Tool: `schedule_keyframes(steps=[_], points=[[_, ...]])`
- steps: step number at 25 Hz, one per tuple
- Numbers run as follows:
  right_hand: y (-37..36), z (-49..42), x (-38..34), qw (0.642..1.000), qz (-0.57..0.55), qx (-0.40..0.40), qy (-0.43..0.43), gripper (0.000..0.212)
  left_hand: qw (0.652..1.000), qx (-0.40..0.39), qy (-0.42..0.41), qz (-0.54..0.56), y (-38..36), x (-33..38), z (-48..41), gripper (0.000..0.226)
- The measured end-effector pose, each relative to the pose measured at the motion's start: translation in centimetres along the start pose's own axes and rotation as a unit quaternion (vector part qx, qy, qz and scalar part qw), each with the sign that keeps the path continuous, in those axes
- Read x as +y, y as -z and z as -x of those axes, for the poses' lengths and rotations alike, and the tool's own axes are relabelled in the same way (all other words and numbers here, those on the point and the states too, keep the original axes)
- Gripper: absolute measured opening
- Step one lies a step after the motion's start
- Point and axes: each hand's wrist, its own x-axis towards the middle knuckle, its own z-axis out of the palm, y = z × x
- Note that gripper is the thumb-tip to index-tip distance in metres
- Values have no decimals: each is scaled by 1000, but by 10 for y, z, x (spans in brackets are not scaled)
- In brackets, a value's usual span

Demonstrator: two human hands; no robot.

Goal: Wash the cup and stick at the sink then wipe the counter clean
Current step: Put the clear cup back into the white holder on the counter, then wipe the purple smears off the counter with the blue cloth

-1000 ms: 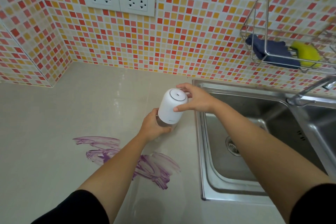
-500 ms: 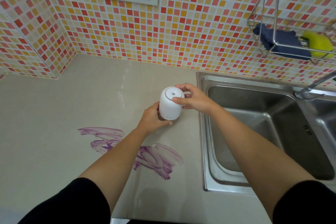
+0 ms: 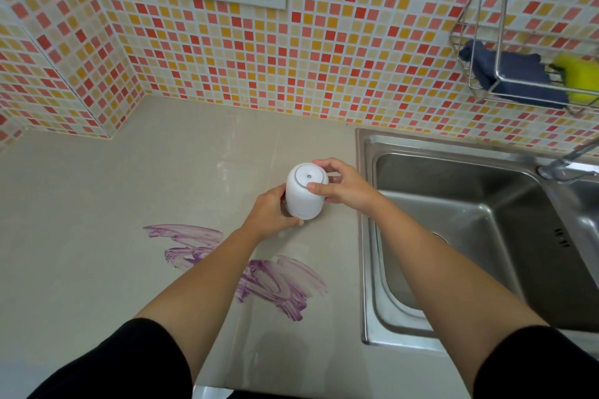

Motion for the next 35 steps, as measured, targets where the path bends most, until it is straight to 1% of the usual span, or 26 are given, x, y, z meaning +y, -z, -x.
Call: schedule_keyframes(steps=[2, 3, 5, 7, 8, 10, 12, 14, 15, 17, 18, 20, 22, 23, 24, 25, 27, 29, 31, 32, 33, 35], points=[[1, 4, -1, 999, 40, -2, 20, 59, 1000, -20, 18, -11, 8, 2, 0, 79], [2, 6, -4, 998, 56, 4, 30, 61, 999, -12, 28, -26, 15, 5, 0, 79], [11, 14, -17, 995, 65, 44, 67, 58, 997, 57, 23, -39, 32, 25, -1, 74], [26, 23, -41, 985, 57, 94, 130, 49, 990, 135, -27, 33, 49, 66, -2, 66], [39, 30, -55, 977, 51, 119, 168, 45, 983, 158, -61, 74, 53, 94, -4, 63], [68, 46, -79, 957, 48, 165, 235, 39, 967, 181, -128, 125, 57, 151, -6, 58], [118, 67, -95, 932, 81, 224, 275, 37, 955, 171, -190, 154, 49, 211, -16, 52], [181, 85, -101, 904, 160, 281, 281, 36, 948, 135, -228, 176, 33, 269, -30, 48], [214, 91, -99, 888, 213, 307, 267, 35, 948, 116, -243, 171, 22, 296, -38, 47], [276, 96, -89, 861, 312, 338, 217, 35, 952, 90, -266, 125, -1, 344, -56, 44], [303, 97, -83, 854, 347, 338, 190, 34, 954, 79, -272, 95, -14, 364, -69, 44], [342, 94, -72, 852, 401, 311, 129, 36, 966, 59, -252, 22, -38, 391, -96, 41], [374, 89, -62, 858, 440, 256, 61, 43, 971, 62, -210, -93, -64, 411, -127, 26], [384, 85, -59, 869, 444, 218, 20, 48, 966, 69, -179, -172, -75, 416, -141, 19], [392, 81, -58, 880, 441, 175, -23, 52, 951, 77, -145, -261, -85, 419, -155, 20], [397, 77, -56, 888, 435, 137, -62, 55, 927, 83, -113, -349, -96, 419, -168, 24], [400, 70, -54, 892, 432, 87, -105, 59, 879, 72, -43, -469, -111, 413, -190, 32], [402, 65, -53, 890, 435, 71, -113, 60, 864, 63, 30, -498, -124, 406, -207, 41], [404, 63, -51, 887, 443, 71, -110, 61, 865, 58, 93, -489, -133, 409, -215, 52], [405, 63, -51, 886, 445, 71, -107, 62, 872, 66, 107, -473, -134, 412, -217, 54], [405, 63, -50, 887, 444, 72, -105, 61, 880, 79, 105, -456, -134, 416, -220, 53], [403, 64, -49, 886, 446, 79, -94, 61, 910, 98, 70, -396, -130, 423, -221, 40]])
